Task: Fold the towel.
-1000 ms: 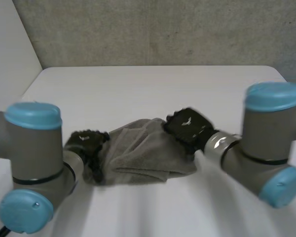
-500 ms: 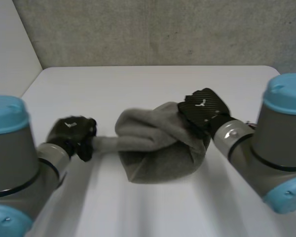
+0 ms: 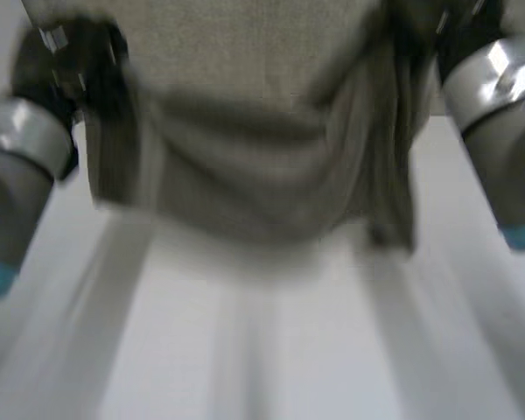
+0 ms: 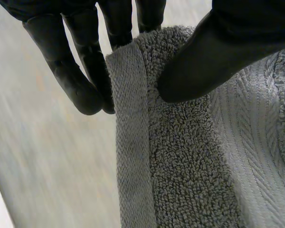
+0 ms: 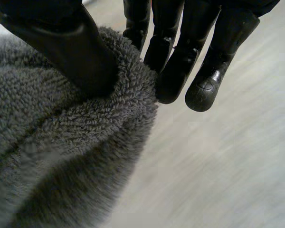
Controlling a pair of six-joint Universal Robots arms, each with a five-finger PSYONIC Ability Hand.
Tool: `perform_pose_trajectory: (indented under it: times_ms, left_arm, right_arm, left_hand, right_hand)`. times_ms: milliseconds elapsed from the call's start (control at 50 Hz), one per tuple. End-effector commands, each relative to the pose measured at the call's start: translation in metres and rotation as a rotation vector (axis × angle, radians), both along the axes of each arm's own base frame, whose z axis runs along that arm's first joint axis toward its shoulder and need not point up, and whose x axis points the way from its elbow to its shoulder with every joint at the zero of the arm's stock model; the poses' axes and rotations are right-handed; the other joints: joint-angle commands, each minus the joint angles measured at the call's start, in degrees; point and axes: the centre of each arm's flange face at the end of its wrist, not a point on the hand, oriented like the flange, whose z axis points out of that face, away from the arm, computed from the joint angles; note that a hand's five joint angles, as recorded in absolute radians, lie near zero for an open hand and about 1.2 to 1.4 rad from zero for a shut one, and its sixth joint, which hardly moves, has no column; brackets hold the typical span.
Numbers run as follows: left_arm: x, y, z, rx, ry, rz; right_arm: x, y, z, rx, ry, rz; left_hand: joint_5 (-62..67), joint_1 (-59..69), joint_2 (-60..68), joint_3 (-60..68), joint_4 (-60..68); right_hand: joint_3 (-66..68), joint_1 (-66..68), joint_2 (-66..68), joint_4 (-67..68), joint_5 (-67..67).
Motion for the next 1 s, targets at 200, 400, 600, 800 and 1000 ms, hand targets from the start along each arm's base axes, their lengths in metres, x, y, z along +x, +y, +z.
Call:
perform_pose_trajectory:
  times_ms: [200, 400, 600, 800, 1000]
  left_arm:
    - [0.015, -0.003, -0.016, -0.165, 0.088, 0.050]
    - [0.024, 0.034, -0.155, 0.208, -0.101, -0.081]
    - [0.060, 0.059, -0.214, 0.441, -0.358, -0.024]
    - [0.074, 0.085, -0.191, 0.564, -0.496, -0.014]
    - [0.068, 0.072, -0.142, 0.383, -0.465, -0.008]
  right_arm:
    - [0.009, 0.009, -0.062, 0.240, 0.242, 0.073]
    - [-0.006, 0.048, -0.194, 0.521, 0.763, 0.095]
    - [-0.027, 0.096, -0.248, 0.689, 0.923, 0.162]
    - [-0.035, 0.117, -0.204, 0.721, 0.851, 0.193]
    - [-0.030, 0.086, -0.152, 0.768, 0.569, 0.203]
  left_hand:
    - [-15.0, 0.7, -4.1, -7.9, -6.3]
    - [-20.2, -4.5, -9.3, -13.1, -11.5]
    - [-41.2, -25.5, -30.3, -34.1, -32.5]
    - [-64.1, -48.3, -53.2, -57.0, -55.4]
    - [-82.3, -66.5, -71.4, -75.2, -73.6]
  right_hand:
    - [6.5, 5.5, 6.2, 3.5, 4.4]
    - [6.5, 5.5, 6.2, 3.5, 4.4]
    - [6.5, 5.5, 6.2, 3.5, 4.4]
    - [-45.6, -46.6, -45.9, -48.6, -47.7]
    - [-63.5, -64.5, -63.8, -66.5, -65.6]
